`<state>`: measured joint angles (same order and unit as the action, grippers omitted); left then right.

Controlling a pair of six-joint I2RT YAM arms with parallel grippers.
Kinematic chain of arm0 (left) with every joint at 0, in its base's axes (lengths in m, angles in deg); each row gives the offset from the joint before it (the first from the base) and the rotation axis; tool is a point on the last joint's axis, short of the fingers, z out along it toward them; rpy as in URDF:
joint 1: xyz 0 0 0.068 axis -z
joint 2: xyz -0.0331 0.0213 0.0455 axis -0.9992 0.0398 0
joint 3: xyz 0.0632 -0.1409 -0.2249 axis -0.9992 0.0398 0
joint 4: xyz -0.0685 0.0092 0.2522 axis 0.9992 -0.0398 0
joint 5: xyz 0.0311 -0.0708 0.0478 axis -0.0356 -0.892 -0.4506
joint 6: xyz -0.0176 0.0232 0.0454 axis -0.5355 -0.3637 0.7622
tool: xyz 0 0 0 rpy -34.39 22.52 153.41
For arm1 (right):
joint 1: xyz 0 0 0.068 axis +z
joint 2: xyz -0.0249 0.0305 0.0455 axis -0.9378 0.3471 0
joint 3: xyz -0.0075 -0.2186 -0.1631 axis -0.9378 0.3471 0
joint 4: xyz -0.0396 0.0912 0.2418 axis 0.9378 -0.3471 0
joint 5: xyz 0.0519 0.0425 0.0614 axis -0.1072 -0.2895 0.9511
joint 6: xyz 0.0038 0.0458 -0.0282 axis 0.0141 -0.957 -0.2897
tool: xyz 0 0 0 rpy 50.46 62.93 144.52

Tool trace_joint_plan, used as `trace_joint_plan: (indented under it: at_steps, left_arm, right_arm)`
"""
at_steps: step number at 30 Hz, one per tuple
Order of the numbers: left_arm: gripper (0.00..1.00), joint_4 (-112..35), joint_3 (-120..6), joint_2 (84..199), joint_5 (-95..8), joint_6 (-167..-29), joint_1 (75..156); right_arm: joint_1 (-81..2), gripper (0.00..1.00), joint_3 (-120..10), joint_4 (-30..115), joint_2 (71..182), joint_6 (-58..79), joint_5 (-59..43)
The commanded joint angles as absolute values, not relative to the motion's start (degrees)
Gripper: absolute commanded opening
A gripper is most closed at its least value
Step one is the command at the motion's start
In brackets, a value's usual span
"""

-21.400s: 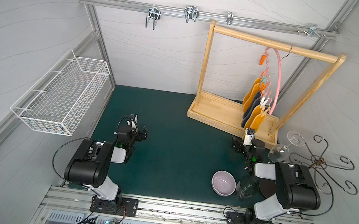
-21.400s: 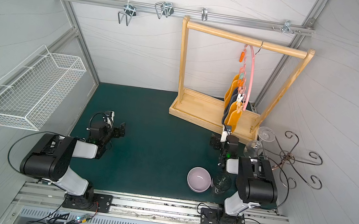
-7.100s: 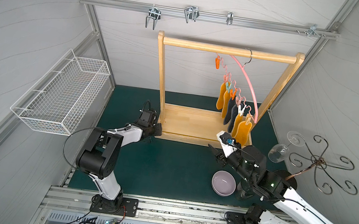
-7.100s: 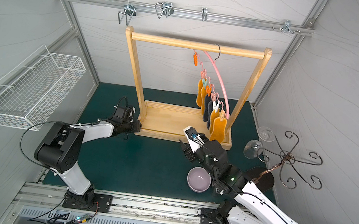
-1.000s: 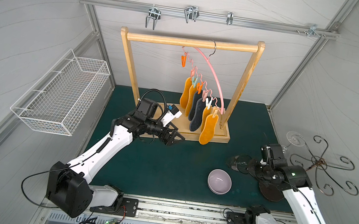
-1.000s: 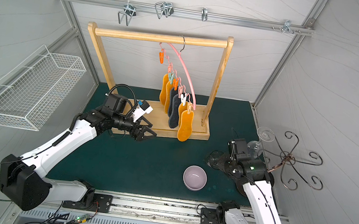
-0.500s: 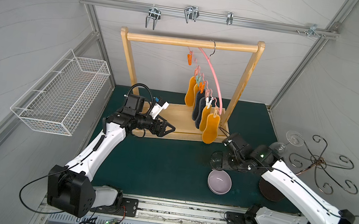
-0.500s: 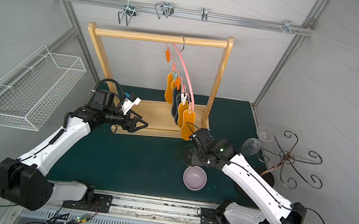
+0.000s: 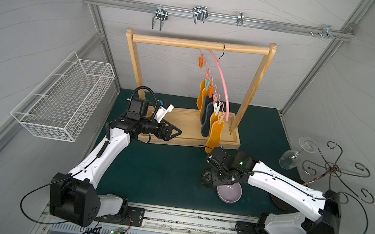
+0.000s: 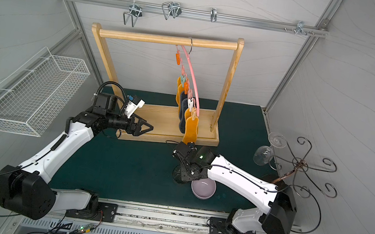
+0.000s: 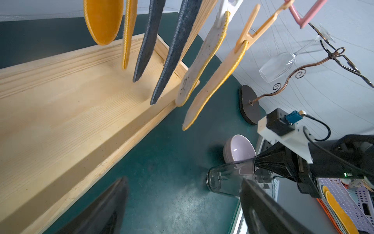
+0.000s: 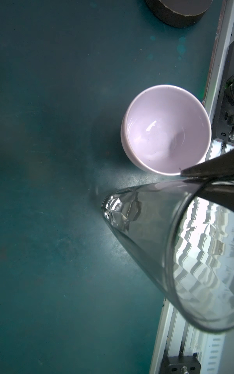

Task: Take the shoe insoles off the hanger
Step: Place the distractor at the center of the board, then remove the insole from the hanger.

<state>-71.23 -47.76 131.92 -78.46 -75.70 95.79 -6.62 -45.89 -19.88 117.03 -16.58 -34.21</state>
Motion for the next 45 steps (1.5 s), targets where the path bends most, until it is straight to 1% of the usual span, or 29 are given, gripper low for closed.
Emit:
trace_joint_plan:
  at_steps: [1,6,7,10,11,16,20,21,23,25,29,31,33,35,38,40,43,45]
  left_arm:
    - [0.91,-68.57,-47.5,130.6,-79.53,-77.04,94.94]
    - [0.9,-68.22,-47.21,130.68,-79.97,-77.05,94.87]
    - [0.9,-68.05,-47.21,130.8,-80.1,-77.13,94.84]
    - [0.9,-68.01,-47.09,130.85,-80.36,-77.14,94.84]
    - [0.9,-68.02,-47.17,130.85,-80.32,-77.14,94.84]
    - [0.9,-67.9,-47.07,131.07,-80.67,-77.09,94.84]
    - [0.9,-67.84,-46.95,131.26,-81.02,-77.13,94.89]
    - [0.9,-67.83,-46.95,131.29,-81.16,-77.04,94.84]
    - [0.9,-67.79,-46.9,131.33,-81.44,-76.73,94.88]
    - [0.91,-67.79,-46.95,131.3,-81.81,-76.43,94.84]
    - [0.92,-67.35,-46.65,131.26,-83.07,-76.17,94.85]
    - [0.92,-66.56,-46.19,131.2,-84.41,-75.99,94.84]
    - [0.92,-65.87,-45.59,131.02,-85.82,-75.76,94.84]
    - [0.92,-65.61,-45.24,130.96,-86.77,-75.47,94.84]
    - [0.92,-65.05,-44.85,131.11,-87.26,-75.44,94.9]
    - [0.92,-64.51,-44.46,131.21,-87.79,-75.38,94.85]
    - [0.92,-63.57,-43.66,131.14,-89.07,-75.12,94.84]
    - [0.92,-62.04,-42.76,131.18,-90.31,-74.96,94.86]
  right_arm:
    - [-6.15,0.14,-45.94,-19.03,117.58,-17.53,-33.01]
    - [-6.23,0.17,-46.36,-20.28,119.64,-16.14,-31.4]
    - [-6.19,0.16,-46.28,-20.47,120.01,-16.05,-31.59]
    - [-6.41,0.09,-45.9,-20.08,119.98,-15.97,-31.48]
    - [-6.49,0.08,-45.78,-19.94,119.68,-16.04,-30.93]
    - [-6.76,0.08,-45.36,-19.15,117.55,-16.08,-25.5]
    - [-6.75,0.09,-45.51,-20.72,117.58,-15.71,-24.77]
    - [-6.8,0.11,-45.42,-20.8,117.74,-15.65,-24.78]
    - [-6.76,0.21,-45.54,-20.77,118.34,-15.56,-24.8]
    - [-6.72,0.27,-46.23,-20.94,118.73,-15.23,-25.04]
    - [-6.63,0.36,-47.92,-20.59,117.32,-13.94,-27.53]
    - [-6.72,0.39,-48.47,-20.83,116.03,-12.68,-28.9]
    - [-6.85,0.42,-48.31,-20.0,113.62,-11.25,-29.79]
    - [-7.64,0.45,-46.79,-16.81,109.54,-8.98,-28.53]
    - [-11.02,0.53,-43.22,-9.83,101.97,-3.25,-24.68]
    - [-14.07,0.57,-40.29,-5.24,96.69,0.02,-24.16]
    - [-20.31,0.68,-35.28,2.39,89.19,5.23,-22.16]
    - [-25.42,0.69,-31.55,9.13,84.94,9.95,-16.77]
